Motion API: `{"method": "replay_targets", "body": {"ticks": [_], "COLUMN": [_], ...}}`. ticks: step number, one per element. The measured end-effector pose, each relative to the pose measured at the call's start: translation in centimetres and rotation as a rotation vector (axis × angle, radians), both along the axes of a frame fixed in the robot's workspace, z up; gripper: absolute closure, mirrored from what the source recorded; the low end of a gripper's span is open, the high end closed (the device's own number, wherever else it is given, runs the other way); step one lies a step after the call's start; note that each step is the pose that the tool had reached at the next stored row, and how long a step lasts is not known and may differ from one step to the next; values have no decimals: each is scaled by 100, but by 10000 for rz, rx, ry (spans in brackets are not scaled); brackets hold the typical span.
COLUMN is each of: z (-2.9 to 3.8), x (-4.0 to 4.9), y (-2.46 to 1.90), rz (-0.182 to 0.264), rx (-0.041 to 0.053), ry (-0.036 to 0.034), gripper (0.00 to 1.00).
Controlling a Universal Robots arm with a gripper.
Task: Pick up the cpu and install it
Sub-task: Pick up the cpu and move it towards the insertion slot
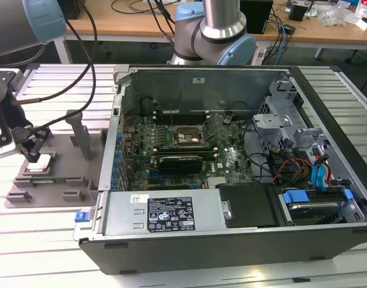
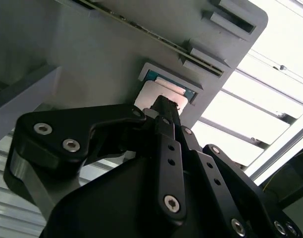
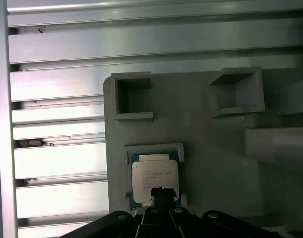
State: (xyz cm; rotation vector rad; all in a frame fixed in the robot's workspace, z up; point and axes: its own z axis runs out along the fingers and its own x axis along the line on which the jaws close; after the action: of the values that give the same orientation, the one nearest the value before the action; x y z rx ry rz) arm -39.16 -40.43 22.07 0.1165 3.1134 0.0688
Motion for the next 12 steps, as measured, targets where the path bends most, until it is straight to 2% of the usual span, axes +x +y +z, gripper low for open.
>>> {"method": "replay_targets", "body": {"ticks": [2, 3, 4, 5, 6, 7, 11, 12], "z": [-1, -1, -1, -1, -2, -2, -4, -11], "x": [0, 0, 0, 0, 0, 0, -1, -1], "y": [0, 0, 0, 0, 0, 0, 0, 1], "rz": [0, 0, 0, 0, 0, 0, 0, -1], "rx": [0, 0, 0, 0, 0, 1, 0, 3], "ry": [0, 0, 0, 0, 0, 0, 0, -4], "gripper": [89, 84, 84, 77, 64, 58, 34, 34]}}
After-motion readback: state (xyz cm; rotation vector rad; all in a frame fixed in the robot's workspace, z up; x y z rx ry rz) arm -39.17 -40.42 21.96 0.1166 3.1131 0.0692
